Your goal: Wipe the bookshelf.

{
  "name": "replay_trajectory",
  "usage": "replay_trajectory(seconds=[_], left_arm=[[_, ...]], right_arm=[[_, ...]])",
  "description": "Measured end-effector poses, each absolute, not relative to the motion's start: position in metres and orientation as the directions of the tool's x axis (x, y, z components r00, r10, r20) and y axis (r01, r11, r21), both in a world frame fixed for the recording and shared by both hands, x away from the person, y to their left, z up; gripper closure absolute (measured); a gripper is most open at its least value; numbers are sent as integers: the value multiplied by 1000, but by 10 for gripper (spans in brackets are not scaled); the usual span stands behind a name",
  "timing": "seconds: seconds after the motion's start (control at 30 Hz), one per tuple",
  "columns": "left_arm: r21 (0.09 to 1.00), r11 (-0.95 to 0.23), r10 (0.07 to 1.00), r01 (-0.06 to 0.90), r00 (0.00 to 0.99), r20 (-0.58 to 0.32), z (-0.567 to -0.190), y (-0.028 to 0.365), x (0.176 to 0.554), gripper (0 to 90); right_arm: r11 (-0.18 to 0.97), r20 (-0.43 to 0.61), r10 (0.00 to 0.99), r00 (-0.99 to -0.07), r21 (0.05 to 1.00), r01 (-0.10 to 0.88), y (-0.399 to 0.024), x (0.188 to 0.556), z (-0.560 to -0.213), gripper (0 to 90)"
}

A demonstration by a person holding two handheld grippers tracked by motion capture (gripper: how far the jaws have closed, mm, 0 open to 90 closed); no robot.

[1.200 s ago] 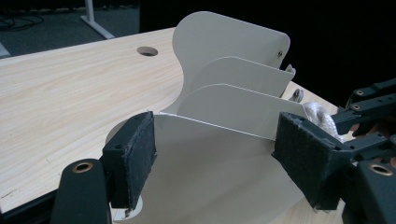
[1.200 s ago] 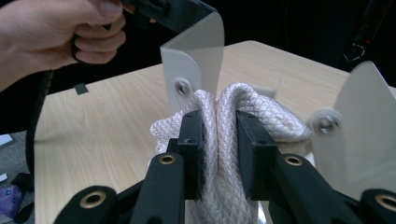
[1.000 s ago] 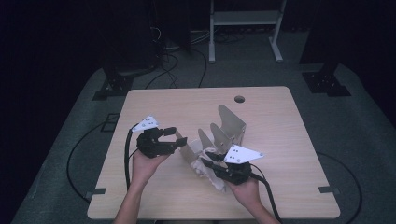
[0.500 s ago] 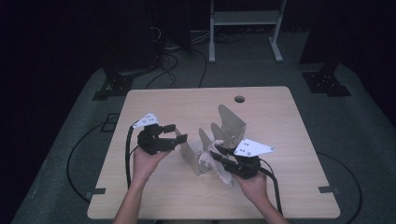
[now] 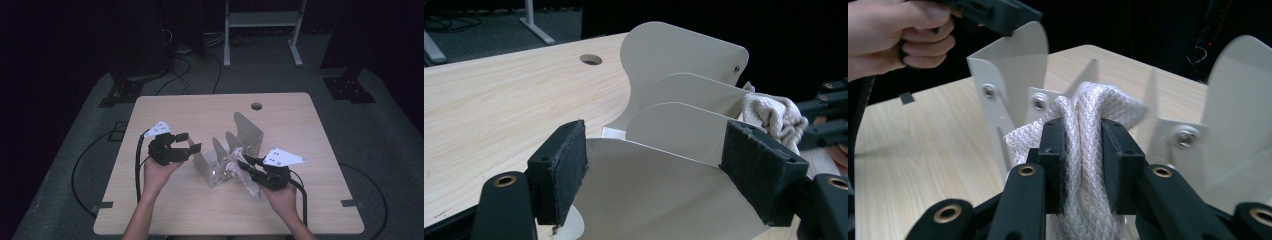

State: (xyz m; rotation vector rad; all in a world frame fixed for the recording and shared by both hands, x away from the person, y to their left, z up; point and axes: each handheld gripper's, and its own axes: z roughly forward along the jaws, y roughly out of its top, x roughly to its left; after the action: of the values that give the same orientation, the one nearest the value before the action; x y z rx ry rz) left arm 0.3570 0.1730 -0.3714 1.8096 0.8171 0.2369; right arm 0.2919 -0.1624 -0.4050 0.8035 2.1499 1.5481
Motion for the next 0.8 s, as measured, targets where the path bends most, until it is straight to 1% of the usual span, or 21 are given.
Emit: replay_trajectory(seconds=[0.07, 0.2, 0.43, 0.63, 0.8], left_arm=[[891, -180, 630, 417, 744, -221, -372, 173, 357, 259], [891, -180, 631, 416, 744, -220, -371, 172, 356, 259], [892, -185, 627, 412, 749, -215, -371, 172, 355, 259], [893, -185, 626, 411, 750, -215, -371, 171, 355, 259], [892, -188, 623, 411, 752, -215, -371, 170, 355, 259]], right_arm=[[235, 32, 640, -768, 943, 235, -160, 292, -407, 724], [281, 1, 617, -787, 934, 221, -149, 290, -412, 725], [238, 24, 675, -737, 939, 249, -180, 296, -412, 726], [256, 6, 676, -737, 936, 242, -180, 295, -415, 726], [217, 44, 698, -715, 938, 270, -197, 296, -415, 726]])
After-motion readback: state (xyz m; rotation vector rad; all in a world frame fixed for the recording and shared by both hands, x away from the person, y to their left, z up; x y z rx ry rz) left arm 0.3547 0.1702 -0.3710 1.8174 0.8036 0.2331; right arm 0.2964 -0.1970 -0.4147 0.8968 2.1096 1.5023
